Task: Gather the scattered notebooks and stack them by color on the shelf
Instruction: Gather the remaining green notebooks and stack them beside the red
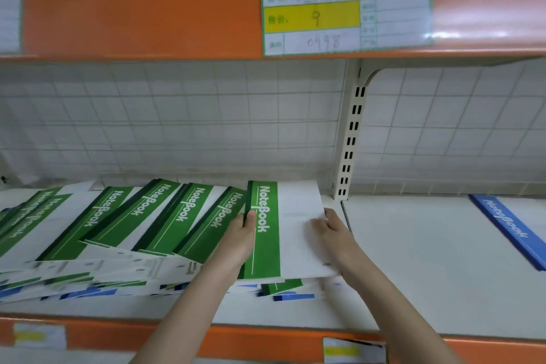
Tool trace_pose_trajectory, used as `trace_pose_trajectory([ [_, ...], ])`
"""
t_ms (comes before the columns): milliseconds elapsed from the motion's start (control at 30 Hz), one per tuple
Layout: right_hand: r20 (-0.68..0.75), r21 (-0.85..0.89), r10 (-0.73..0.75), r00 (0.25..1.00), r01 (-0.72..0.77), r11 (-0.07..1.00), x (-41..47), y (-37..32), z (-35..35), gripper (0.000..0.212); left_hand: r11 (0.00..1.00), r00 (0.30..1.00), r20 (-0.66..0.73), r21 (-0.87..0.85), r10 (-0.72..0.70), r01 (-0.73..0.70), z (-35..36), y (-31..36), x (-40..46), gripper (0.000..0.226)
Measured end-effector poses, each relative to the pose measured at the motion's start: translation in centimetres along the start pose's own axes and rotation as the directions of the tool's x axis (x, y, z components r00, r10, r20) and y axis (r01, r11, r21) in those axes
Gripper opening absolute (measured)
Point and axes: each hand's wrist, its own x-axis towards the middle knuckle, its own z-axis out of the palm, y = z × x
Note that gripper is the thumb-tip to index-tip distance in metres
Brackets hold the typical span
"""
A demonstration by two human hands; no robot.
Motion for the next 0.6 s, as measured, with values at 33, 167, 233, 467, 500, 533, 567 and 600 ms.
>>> trace_pose_trajectory([
  [33, 0.001, -0.003, 0.017, 1.0, -0.017, 1.0, -0.3, 0.2, -0.3, 0.011, 1.0, 1.0, 0.016, 0.012, -0.005, 0.004, 0.2, 0.2, -0.3, 0.052],
  [167, -0.063, 0.136, 0.101, 0.993, -0.092, 0.986, -1.8, 0.9, -1.3, 0.016, 0.999, 0.998, 0.067, -0.033, -0.019, 0.021, 1.6, 0.6, -0.8, 0.044],
  [233, -0.086, 0.159, 0.079, 0.993, -0.064, 0.985, -2.6, 1.2, -2.0, 0.016, 0.995, 0.996, 0.086, -0.091, 0.035, -0.028, 2.6, 0.7, -0.9, 0.036],
  [467, -0.175, 0.119, 0.116, 0.978, -0.096, 0.988, -5.5, 2.7, -5.8, 0.019, 0.989, 0.968, 0.225, -0.125, 0.11, -0.083, 6.7, 1.2, -2.2, 0.037],
  [500, -0.195, 0.128, 0.127, 0.973, -0.103, 0.986, -6.0, 3.1, -6.6, 0.019, 0.989, 0.959, 0.258, -0.125, 0.114, -0.084, 7.5, 1.5, -2.4, 0.034],
  [533, -0.218, 0.136, 0.137, 0.966, -0.109, 0.985, -6.6, 3.4, -7.3, 0.018, 0.989, 0.947, 0.301, -0.131, 0.11, -0.073, 8.4, 1.9, -2.7, 0.034],
  [567, -0.246, 0.141, 0.145, 0.958, -0.112, 0.984, -7.1, 3.7, -8.1, 0.016, 0.989, 0.933, 0.345, -0.139, 0.103, -0.058, 9.3, 2.1, -2.9, 0.035],
  [600, -0.275, 0.148, 0.151, 0.949, -0.114, 0.982, -7.7, 3.9, -9.0, 0.012, 0.989, 0.918, 0.386, -0.143, 0.094, -0.042, 10.3, 2.4, -3.0, 0.038],
])
